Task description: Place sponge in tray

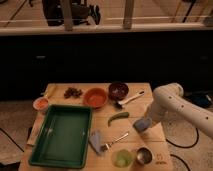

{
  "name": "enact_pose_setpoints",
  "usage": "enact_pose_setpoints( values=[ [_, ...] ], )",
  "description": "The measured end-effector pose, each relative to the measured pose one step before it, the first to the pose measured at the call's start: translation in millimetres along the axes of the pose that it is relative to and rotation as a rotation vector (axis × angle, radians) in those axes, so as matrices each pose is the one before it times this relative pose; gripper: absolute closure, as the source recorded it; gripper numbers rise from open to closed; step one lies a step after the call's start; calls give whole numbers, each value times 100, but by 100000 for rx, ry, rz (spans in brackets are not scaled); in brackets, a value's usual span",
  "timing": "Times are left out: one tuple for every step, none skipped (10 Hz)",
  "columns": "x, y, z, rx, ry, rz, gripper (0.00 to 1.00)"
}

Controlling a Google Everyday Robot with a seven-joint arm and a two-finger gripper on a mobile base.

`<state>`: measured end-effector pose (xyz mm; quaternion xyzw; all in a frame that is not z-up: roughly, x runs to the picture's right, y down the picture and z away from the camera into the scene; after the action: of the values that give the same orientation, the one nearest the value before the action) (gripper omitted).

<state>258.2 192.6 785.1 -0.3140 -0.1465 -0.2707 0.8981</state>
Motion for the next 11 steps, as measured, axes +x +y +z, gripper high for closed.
enact_pose_setpoints(
  values=[
    [-72, 95, 54, -107, -50, -22, 84],
    [-94, -67, 102, 86, 98, -151, 77],
    [-5, -157, 66, 294, 201, -114, 68],
    [-48, -143, 4, -9, 59, 254, 60],
    [-57, -207, -76, 125, 341, -93, 51],
    [-10, -131, -322, 330, 191, 80, 49],
    [-13, 37, -180, 39, 112, 80, 49],
    [-54, 8, -64, -74, 61, -146, 49],
    [29, 16, -79, 29, 125, -76, 49],
    [59, -9, -27, 41, 149, -38, 49],
    [-51, -60, 16, -5, 26, -45, 49]
  ],
)
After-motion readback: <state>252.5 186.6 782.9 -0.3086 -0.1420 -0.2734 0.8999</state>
